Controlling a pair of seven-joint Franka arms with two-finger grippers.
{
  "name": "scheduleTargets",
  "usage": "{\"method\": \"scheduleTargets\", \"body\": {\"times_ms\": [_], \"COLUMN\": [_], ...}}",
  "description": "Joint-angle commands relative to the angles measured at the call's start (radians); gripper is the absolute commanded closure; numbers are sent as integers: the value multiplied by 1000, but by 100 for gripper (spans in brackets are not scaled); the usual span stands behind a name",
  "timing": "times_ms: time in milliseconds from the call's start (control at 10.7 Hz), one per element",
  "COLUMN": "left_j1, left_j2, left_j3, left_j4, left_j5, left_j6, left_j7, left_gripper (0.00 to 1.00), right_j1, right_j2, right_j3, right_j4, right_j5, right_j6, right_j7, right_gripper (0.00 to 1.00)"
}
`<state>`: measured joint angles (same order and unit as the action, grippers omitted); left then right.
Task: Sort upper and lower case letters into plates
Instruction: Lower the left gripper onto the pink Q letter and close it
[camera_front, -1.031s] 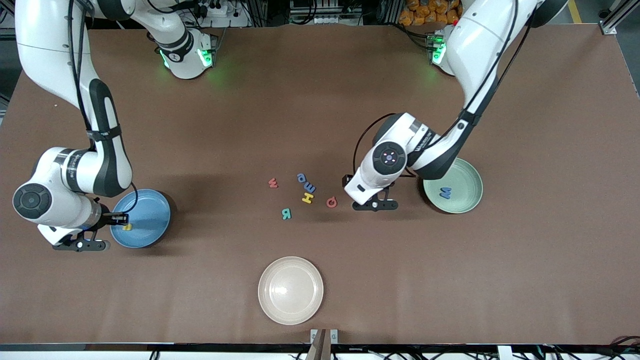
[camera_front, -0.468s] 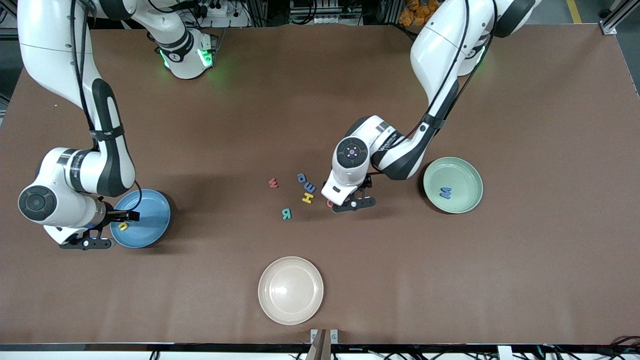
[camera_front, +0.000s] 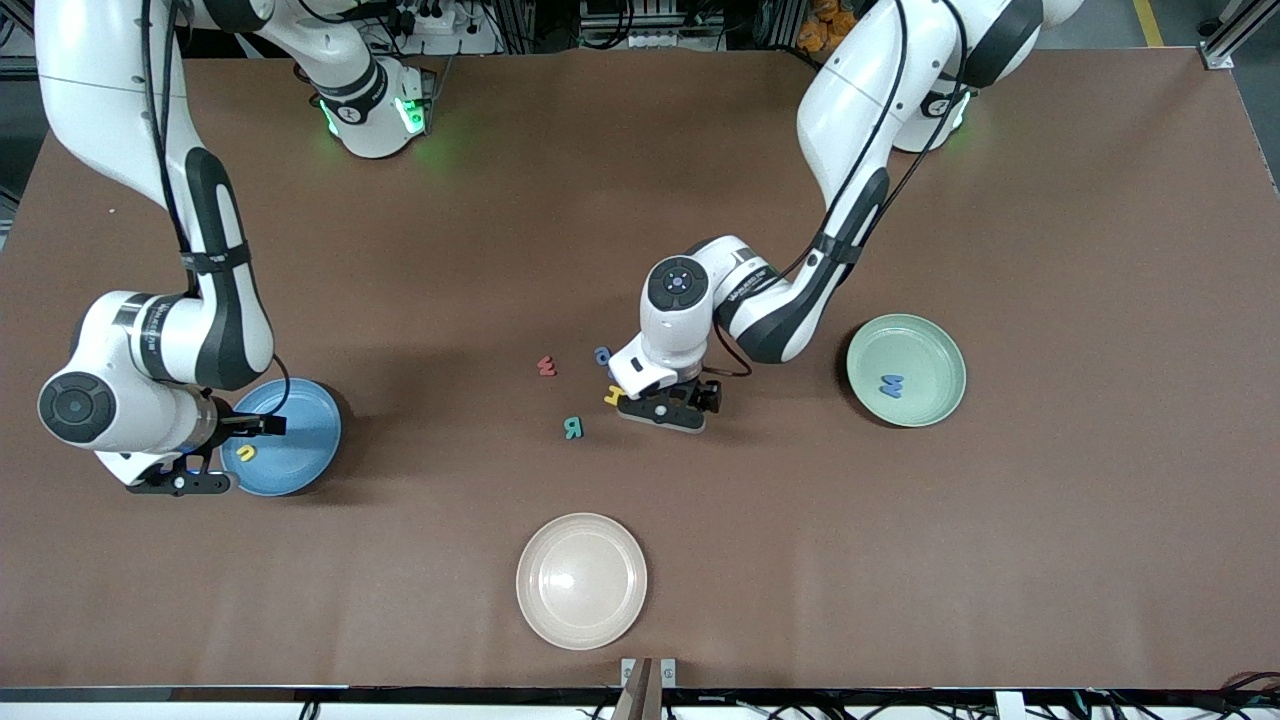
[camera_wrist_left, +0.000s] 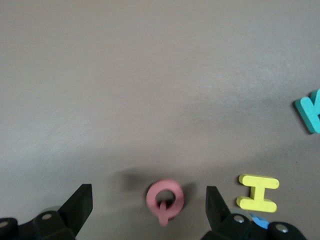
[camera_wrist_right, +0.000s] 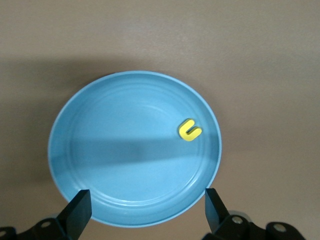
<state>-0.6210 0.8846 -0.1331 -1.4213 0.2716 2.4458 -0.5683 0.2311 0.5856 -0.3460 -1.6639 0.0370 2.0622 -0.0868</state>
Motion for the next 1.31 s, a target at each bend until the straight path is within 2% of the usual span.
{"method": "scheduleTargets", "body": {"times_ms": [0, 375, 468, 562, 749, 1031, 1124, 1218], "left_j1": [-23, -23, -22, -22, -19, -17, -17, -17], "left_j2": [37, 36, 36, 37, 39, 39, 39, 34], "left_j3": [12, 10, 10, 10, 12, 10, 10, 9], "left_j4": [30, 9, 9, 9, 9, 2, -1, -13], "left_j5": [24, 5, 1, 1, 3, 3, 1, -3], "left_j6": [41, 38, 38, 36, 36, 32, 30, 27], "left_j7": [61, 54, 56, 57, 64, 59, 54, 36], "left_gripper": [0, 0, 7, 21, 39, 50, 50, 50], "right_j1": [5, 74, 91, 99, 149, 188, 195, 206], "right_j2": [-59, -101, -101, -99, -122, -118, -115, -115], "right_j3": [4, 5, 5, 5, 7, 10, 13, 15], "right_j4": [-19, -13, -13, -11, -16, -17, -19, -17], "right_j5": [11, 12, 12, 12, 15, 29, 88, 110], "right_j6": [-58, -132, -132, -129, -131, -111, -109, -108], "right_j7": [13, 197, 215, 248, 265, 346, 349, 349], "right_gripper": [0, 0, 0, 0, 0, 0, 0, 0]}}
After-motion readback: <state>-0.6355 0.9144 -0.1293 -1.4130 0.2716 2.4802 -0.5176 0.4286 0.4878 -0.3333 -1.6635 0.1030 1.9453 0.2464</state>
